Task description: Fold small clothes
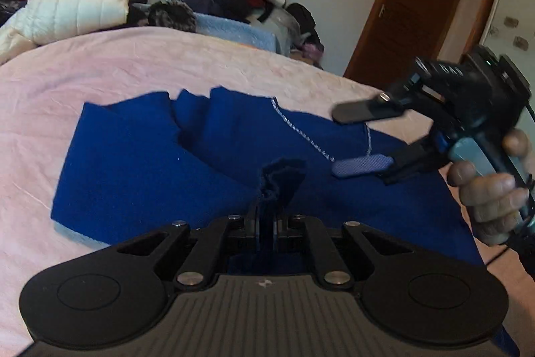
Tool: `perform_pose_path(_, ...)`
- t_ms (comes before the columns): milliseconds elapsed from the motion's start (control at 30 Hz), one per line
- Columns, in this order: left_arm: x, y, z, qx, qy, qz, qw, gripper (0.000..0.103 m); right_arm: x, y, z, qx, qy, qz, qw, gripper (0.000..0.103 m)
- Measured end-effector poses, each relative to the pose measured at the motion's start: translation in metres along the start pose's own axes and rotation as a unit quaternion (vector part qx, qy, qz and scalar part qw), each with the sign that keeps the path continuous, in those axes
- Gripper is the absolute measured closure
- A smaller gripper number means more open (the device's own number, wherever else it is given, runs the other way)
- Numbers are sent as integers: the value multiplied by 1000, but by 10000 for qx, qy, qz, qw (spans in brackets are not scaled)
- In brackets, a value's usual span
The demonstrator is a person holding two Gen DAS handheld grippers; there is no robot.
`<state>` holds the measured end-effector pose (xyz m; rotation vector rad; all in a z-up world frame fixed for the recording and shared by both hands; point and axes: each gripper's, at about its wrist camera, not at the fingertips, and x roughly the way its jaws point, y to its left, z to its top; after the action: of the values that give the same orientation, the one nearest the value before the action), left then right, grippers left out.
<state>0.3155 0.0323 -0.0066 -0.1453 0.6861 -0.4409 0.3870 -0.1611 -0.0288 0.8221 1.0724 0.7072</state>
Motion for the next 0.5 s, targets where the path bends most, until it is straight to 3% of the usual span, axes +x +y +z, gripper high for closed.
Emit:
perform_pose_path(100,-6,-2,-3,-63,50,-238,9997,88,18,3,-9,78,138,-27,9999,30)
perform_pose_path(133,-12,0,-4,-48,-23,-241,9997,78,23,7,-13,-13,186,-72,9998,31)
perform_pose_path(200,-21,0,-6,-18,-121,-179,9998,45,31,13,-19,-100,327,-77,9994,31)
perform_pose_path(233,-27,-1,-10,20,-159,-64,9999,19,34,15,-22,-130,395,-100,9991,31)
perform_pose_path(267,-32,-3,-13,98,-206,-44,9997,13,35,18,-24,-197,450,-147,9987,31)
perform_pose_path(333,-45,-5,-22,339,-215,-166,9991,13,33,21,-32,-333,541,-259,9976,31)
perform_pose_path(500,-64,-6,-40,511,-418,176,9977,13,14,7,-50,-185,646,-536,9963,30)
